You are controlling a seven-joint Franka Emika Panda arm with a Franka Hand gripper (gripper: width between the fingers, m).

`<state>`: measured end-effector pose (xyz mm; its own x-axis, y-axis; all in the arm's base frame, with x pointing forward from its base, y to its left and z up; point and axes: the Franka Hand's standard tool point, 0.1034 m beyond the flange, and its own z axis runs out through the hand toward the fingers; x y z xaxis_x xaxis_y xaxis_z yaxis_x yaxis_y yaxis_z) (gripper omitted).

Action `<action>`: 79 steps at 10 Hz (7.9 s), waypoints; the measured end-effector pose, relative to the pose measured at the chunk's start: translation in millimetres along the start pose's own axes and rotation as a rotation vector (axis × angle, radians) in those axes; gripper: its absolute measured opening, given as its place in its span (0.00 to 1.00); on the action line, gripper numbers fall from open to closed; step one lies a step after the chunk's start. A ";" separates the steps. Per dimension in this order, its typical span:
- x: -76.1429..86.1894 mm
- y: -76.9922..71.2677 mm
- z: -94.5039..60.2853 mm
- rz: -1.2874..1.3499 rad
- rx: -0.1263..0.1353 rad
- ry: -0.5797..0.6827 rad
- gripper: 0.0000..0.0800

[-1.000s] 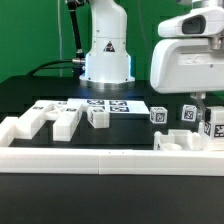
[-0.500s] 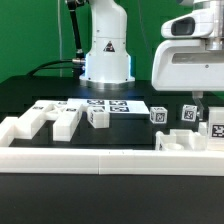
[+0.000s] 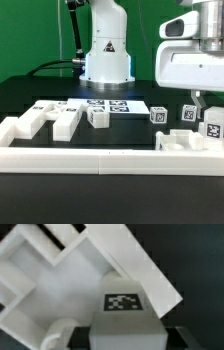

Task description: Assemble chair

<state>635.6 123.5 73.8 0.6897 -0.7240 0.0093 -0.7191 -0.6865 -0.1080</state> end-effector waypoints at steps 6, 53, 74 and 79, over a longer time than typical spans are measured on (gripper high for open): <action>-2.6 -1.2 0.5 0.482 0.004 -0.012 0.36; -3.5 -1.2 2.1 0.472 0.013 -0.030 0.71; 2.7 -2.0 -0.6 -0.984 -0.029 0.036 0.52; 2.6 -2.1 -0.3 -0.735 -0.021 0.037 0.36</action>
Offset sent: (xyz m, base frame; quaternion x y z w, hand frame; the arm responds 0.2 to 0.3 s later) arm -0.0035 0.0028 -0.0030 0.0065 -0.0173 0.2036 0.9789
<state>638.8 123.0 74.4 0.9913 -0.0782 0.1060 -0.0742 -0.9964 -0.0416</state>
